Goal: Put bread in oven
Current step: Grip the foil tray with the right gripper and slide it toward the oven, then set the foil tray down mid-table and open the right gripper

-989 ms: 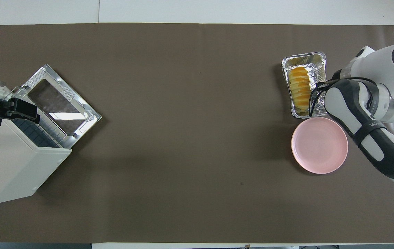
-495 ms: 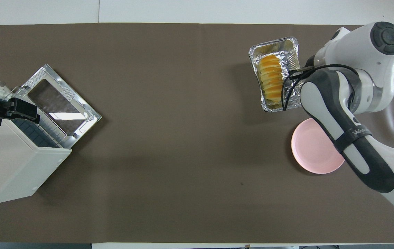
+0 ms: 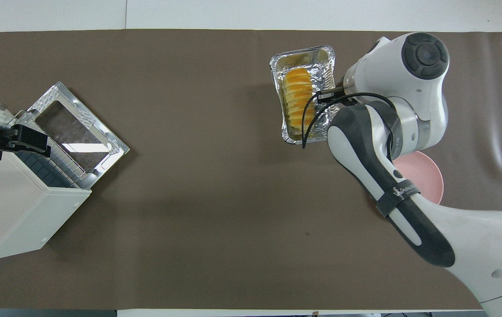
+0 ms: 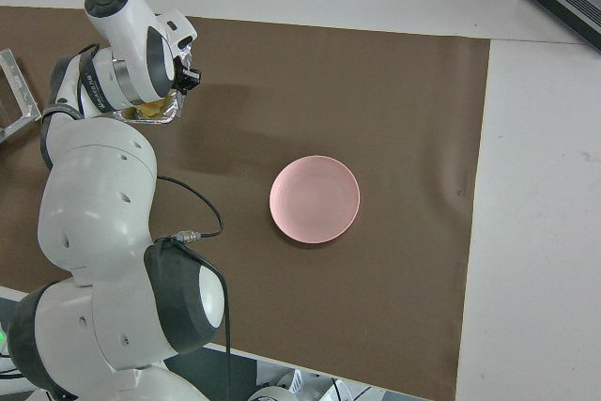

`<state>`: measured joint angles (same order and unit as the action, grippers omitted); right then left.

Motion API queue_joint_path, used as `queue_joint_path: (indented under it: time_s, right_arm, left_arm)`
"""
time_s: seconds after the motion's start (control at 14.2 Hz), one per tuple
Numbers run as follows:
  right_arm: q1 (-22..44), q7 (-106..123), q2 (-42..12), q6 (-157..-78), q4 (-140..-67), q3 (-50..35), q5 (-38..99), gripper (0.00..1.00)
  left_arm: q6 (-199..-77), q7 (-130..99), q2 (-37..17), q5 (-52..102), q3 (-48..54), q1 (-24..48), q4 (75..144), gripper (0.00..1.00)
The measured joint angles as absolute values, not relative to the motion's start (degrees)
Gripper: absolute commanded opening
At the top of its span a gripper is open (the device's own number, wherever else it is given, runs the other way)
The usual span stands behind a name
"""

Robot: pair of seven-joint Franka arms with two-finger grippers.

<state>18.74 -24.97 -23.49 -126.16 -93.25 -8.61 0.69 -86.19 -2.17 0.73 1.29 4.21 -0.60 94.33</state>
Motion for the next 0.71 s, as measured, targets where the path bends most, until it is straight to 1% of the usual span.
queue_joint_path:
  time_s: [0.21,0.42,0.71]
  right_arm:
    - [22.82,-31.46,-26.08,-129.42,-93.01,-8.50,0.57,0.00]
    - [22.78,-31.89,-28.62,-132.73,-92.99,-8.04,0.33,0.00]
    - [23.04,-31.89,-30.66,-135.67,-93.39,-7.93,0.33,0.00]
  left_arm:
    - [-86.19,-2.17,0.73,1.29,4.21,-0.60,94.33,1.00]
    - [-86.19,-2.17,0.73,1.29,4.21,-0.60,94.33,1.00]
    - [-86.19,-2.17,0.73,1.29,4.21,-0.60,94.33,1.00]
